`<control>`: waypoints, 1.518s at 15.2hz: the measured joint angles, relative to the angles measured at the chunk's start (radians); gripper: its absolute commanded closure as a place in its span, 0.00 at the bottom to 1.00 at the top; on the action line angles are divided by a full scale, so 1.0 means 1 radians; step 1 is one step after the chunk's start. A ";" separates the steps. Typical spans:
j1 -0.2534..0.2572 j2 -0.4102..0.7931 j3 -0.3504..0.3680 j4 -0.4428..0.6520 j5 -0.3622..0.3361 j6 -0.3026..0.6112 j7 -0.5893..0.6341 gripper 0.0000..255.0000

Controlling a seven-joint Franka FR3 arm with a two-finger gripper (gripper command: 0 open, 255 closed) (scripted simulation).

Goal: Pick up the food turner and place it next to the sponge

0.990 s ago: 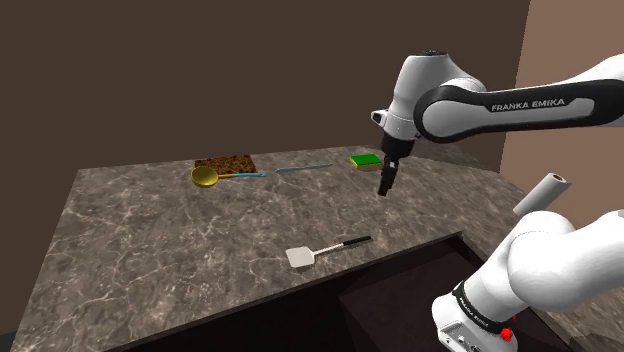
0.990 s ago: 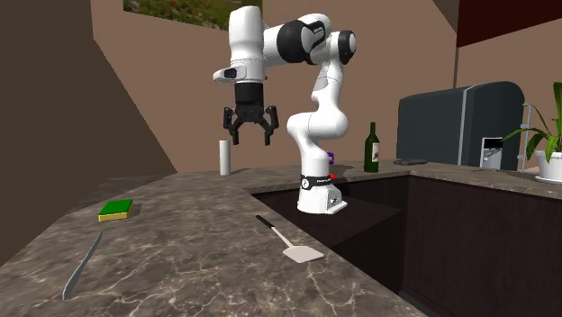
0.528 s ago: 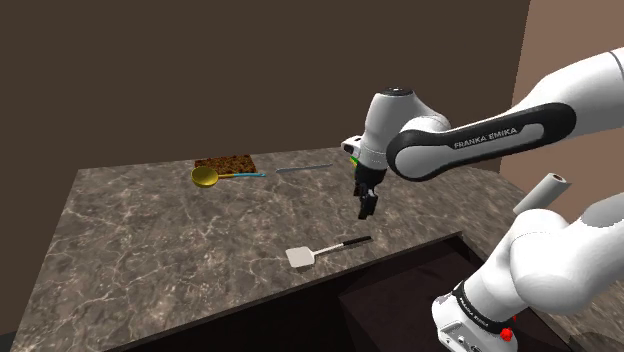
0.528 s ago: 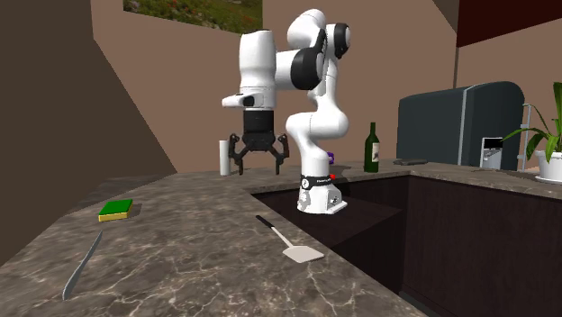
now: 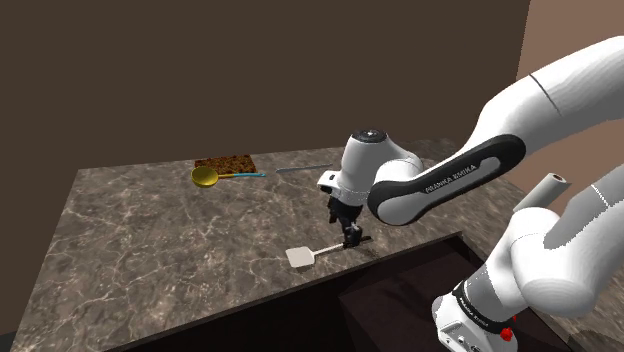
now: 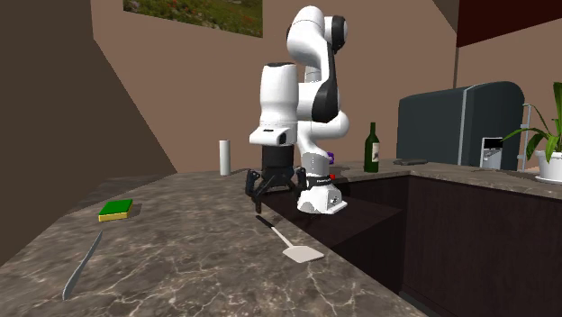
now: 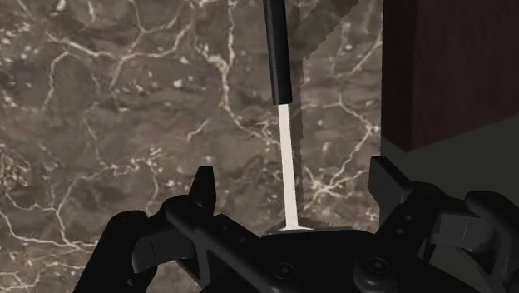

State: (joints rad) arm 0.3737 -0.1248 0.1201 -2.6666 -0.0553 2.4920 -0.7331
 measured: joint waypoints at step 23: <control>-0.001 0.137 0.004 -0.014 -0.050 0.154 0.014 1.00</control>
State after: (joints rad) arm 0.3725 0.0125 0.1239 -2.6810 -0.1053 2.6458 -0.7194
